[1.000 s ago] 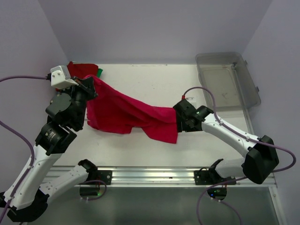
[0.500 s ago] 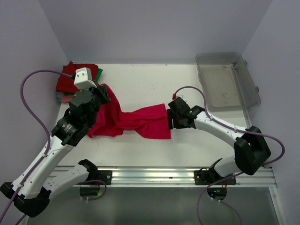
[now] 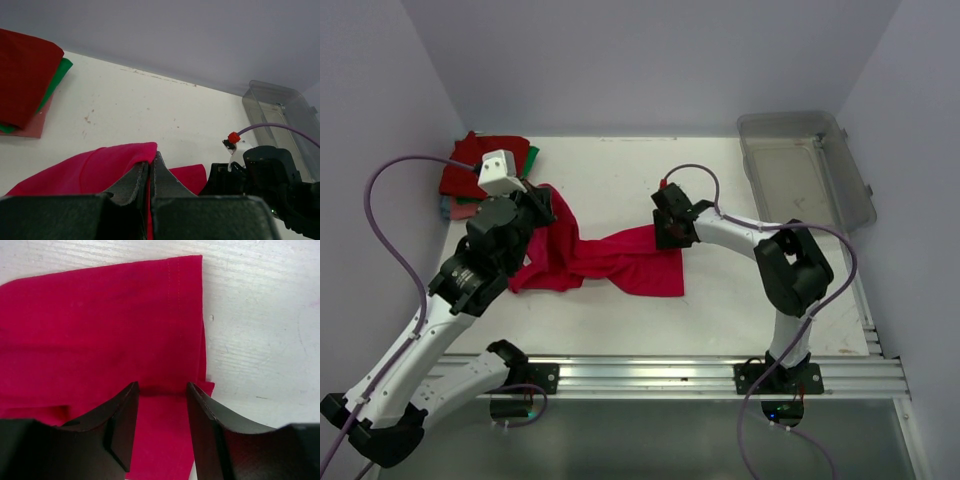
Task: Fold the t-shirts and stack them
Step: Flatten the tshirt out
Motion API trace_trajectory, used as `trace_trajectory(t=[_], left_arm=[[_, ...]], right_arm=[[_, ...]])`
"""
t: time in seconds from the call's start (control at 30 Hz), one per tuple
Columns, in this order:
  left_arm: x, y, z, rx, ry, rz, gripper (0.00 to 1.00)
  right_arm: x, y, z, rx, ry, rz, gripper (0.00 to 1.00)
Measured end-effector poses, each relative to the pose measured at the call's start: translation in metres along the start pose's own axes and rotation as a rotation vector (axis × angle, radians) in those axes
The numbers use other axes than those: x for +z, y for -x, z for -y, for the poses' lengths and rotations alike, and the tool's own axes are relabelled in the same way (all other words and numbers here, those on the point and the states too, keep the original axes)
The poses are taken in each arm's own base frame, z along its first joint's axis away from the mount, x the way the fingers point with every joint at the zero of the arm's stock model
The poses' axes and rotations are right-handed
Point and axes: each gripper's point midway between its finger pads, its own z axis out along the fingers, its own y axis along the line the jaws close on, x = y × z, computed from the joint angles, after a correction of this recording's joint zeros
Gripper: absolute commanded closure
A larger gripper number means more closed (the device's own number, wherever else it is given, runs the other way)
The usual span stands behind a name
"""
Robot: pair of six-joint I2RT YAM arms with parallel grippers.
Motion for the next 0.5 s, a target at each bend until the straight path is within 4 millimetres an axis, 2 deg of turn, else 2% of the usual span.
trace_trajectory(t=[0.1,0.27,0.37,0.5], left_arm=[[-0.0035,0.0039,-0.0006,-0.007,-0.004,0.011,1.00],[-0.0090,0.0097,-0.0016,-0.017,-0.011,0.028,1.00],[-0.0096,0.0097,-0.0025,-0.016,-0.008,0.028,1.00],[-0.0104,0.0091,-0.0039,-0.014,-0.004,0.026,1.00]], right_arm=[[0.0084,-0.0033,-0.0017,-0.001,0.002,-0.021,0.54],[0.0083,-0.0012,-0.0022,0.000,0.001,-0.016,0.58],[0.0078,0.0031,0.0001,0.003,-0.016,-0.001,0.64],[0.0077,0.0028,0.0059,0.006,-0.046,0.001,0.61]])
